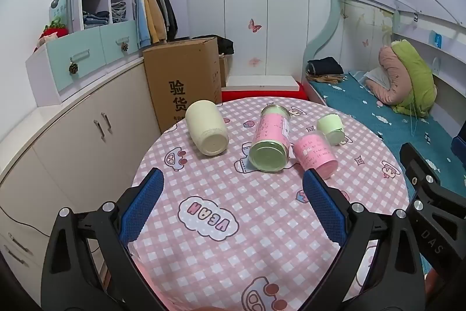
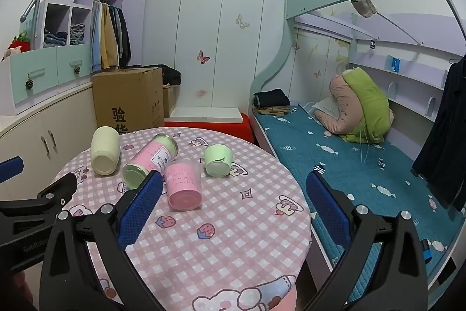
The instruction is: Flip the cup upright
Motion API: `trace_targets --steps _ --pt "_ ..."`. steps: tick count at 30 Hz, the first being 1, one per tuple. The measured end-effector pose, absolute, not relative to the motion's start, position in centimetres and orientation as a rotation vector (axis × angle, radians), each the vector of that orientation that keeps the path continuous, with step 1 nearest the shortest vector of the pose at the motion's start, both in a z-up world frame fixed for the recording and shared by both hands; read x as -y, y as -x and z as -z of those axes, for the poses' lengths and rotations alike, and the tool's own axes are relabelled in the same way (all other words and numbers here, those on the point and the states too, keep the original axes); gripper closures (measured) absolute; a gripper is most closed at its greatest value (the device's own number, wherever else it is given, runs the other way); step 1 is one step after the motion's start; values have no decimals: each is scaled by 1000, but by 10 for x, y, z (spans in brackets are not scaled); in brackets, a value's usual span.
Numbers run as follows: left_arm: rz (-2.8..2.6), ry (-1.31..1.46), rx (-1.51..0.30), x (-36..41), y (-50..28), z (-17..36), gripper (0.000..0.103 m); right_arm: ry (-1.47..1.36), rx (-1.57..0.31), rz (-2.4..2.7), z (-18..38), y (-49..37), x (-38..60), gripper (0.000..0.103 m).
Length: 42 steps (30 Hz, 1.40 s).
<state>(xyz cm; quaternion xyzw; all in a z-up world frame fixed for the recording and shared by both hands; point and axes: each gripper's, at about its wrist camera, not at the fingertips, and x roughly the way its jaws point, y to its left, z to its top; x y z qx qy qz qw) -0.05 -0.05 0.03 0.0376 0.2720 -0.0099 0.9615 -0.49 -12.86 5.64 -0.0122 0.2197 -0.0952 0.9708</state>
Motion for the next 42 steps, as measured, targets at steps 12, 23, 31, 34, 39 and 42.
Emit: trace_targets --steps 12,23,31,34,39,42 --pt "52 -73 -535 1 4 -5 7 18 -425 197 -62 12 130 8" --pt "49 -80 -524 2 8 -10 7 2 -426 195 -62 10 134 8" --pt "51 -77 -524 2 9 -9 7 1 -429 194 -63 9 133 8" --pt "49 -79 -524 3 9 -9 7 2 -430 194 -63 9 133 8" --pt "50 -79 -524 3 9 -8 7 -2 -431 193 -62 9 134 8" --pt "58 -75 -533 3 8 -8 7 -5 -433 192 -60 8 133 8"
